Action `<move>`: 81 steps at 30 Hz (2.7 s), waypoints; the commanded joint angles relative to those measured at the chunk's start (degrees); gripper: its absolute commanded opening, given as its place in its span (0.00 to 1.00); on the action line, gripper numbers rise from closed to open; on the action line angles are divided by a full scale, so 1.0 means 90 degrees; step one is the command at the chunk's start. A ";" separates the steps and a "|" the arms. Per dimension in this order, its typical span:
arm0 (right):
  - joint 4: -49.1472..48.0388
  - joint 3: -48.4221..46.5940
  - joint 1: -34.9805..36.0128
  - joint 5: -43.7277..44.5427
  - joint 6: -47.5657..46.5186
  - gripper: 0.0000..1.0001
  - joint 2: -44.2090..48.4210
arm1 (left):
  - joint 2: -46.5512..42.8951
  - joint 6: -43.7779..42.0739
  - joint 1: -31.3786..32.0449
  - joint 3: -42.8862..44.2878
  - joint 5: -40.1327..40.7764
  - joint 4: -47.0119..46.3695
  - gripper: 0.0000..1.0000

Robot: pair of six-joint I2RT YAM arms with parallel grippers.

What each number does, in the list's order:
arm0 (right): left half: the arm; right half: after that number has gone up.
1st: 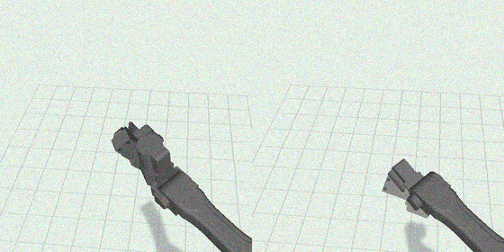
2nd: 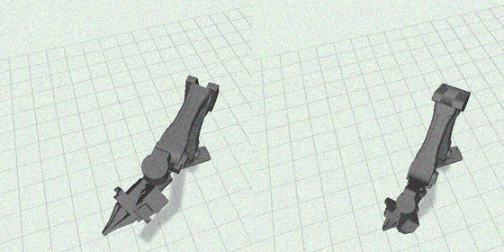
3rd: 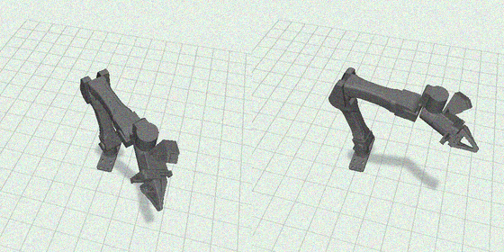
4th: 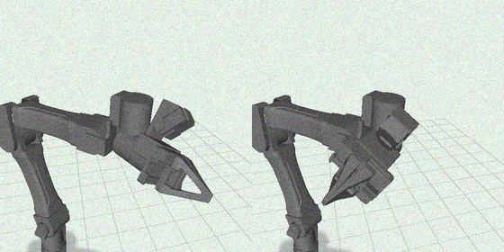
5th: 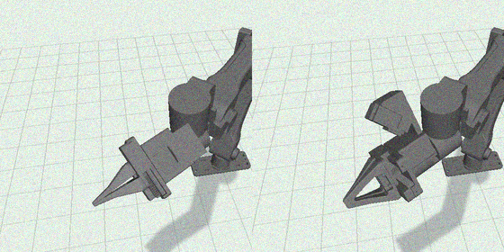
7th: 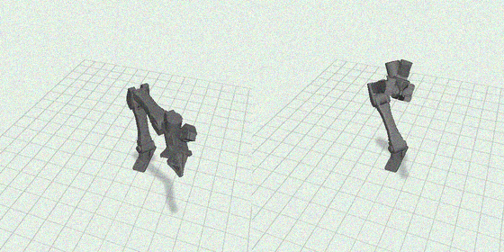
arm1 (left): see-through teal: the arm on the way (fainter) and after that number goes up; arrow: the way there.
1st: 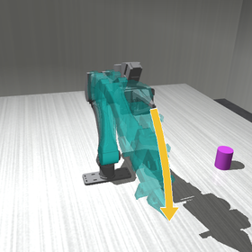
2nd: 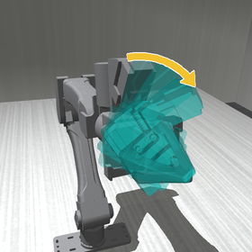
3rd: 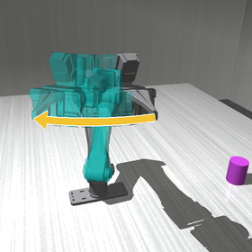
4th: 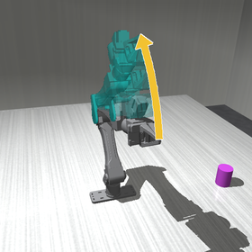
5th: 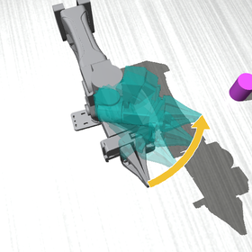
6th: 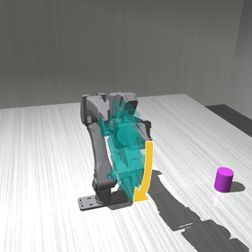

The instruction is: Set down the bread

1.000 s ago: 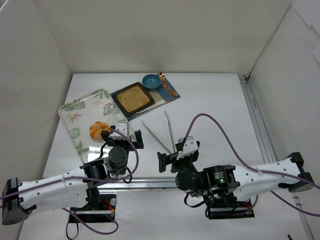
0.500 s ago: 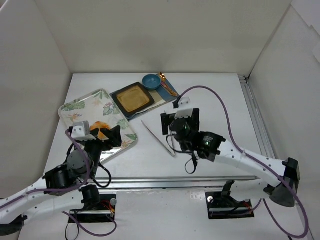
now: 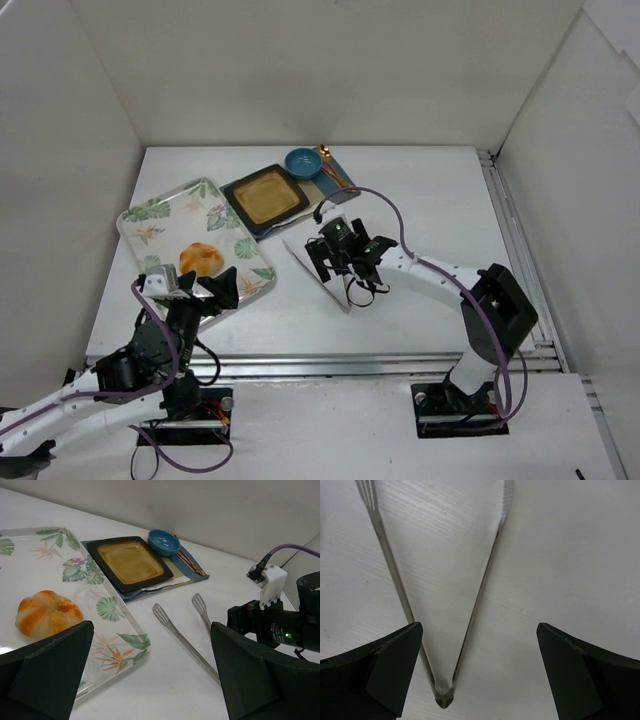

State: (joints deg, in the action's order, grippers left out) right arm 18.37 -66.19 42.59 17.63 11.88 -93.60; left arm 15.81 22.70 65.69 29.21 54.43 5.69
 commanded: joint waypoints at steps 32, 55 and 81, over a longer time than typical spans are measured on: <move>-0.0440 -0.0565 -0.0152 -0.1422 -0.0529 0.98 -0.1142 | 0.0030 -0.0188 0.0045 0.0104 -0.0091 -0.0408 0.99; -0.0479 -0.0634 -0.0337 -0.1802 -0.0392 0.98 -0.1601 | -0.0224 -0.0120 0.0045 0.0055 0.0006 -0.0330 0.99; -0.0401 -0.0525 -0.0103 -0.1168 -0.0041 0.58 -0.0461 | 0.0011 -0.0139 0.0045 0.0084 0.0045 -0.0408 0.99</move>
State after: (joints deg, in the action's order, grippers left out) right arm 16.60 -69.28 40.05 4.12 10.52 -105.45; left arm 14.33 21.67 65.69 29.21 54.11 5.26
